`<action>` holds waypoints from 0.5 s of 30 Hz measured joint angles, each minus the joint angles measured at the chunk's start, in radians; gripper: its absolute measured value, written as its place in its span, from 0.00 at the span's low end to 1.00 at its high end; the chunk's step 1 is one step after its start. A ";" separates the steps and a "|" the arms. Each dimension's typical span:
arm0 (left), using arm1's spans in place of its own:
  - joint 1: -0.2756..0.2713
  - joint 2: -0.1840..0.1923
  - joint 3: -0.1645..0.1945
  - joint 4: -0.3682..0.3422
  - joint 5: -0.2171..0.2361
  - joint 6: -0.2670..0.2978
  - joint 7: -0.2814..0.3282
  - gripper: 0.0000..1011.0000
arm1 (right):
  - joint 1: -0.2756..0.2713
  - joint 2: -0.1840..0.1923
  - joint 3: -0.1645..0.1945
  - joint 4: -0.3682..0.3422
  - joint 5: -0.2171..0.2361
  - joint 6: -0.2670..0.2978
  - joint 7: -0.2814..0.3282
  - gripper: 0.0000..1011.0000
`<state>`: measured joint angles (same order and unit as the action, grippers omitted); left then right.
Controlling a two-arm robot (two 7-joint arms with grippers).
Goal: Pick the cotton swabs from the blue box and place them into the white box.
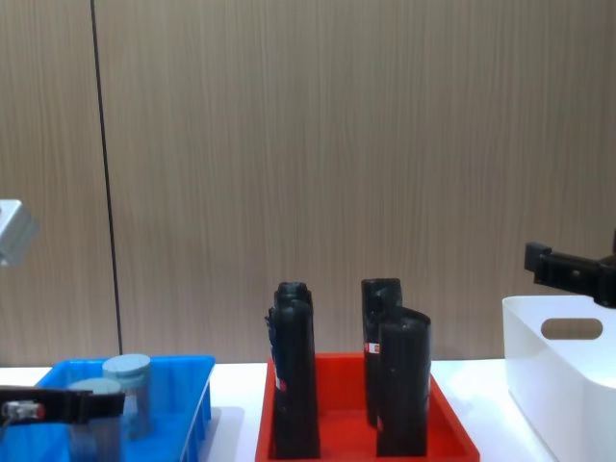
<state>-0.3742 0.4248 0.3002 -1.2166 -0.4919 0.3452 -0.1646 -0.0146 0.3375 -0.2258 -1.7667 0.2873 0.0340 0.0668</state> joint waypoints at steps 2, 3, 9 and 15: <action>0.013 0.007 -0.003 -0.025 0.006 -0.009 0.016 0.66 | 0.000 0.000 0.000 0.000 0.000 0.000 0.000 0.99; 0.019 0.011 -0.004 -0.036 0.008 -0.012 0.022 0.66 | 0.000 0.000 0.000 0.000 0.000 0.000 0.000 0.99; 0.060 0.038 -0.014 -0.119 0.026 -0.044 0.057 0.66 | 0.000 0.000 0.000 0.000 0.000 0.000 0.000 0.99; 0.108 0.074 -0.027 -0.211 0.041 -0.084 0.063 0.66 | 0.000 0.000 0.000 0.000 0.000 0.000 0.000 0.99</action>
<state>-0.2665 0.4992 0.2729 -1.4275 -0.4514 0.2612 -0.1015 -0.0147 0.3375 -0.2258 -1.7667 0.2873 0.0340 0.0668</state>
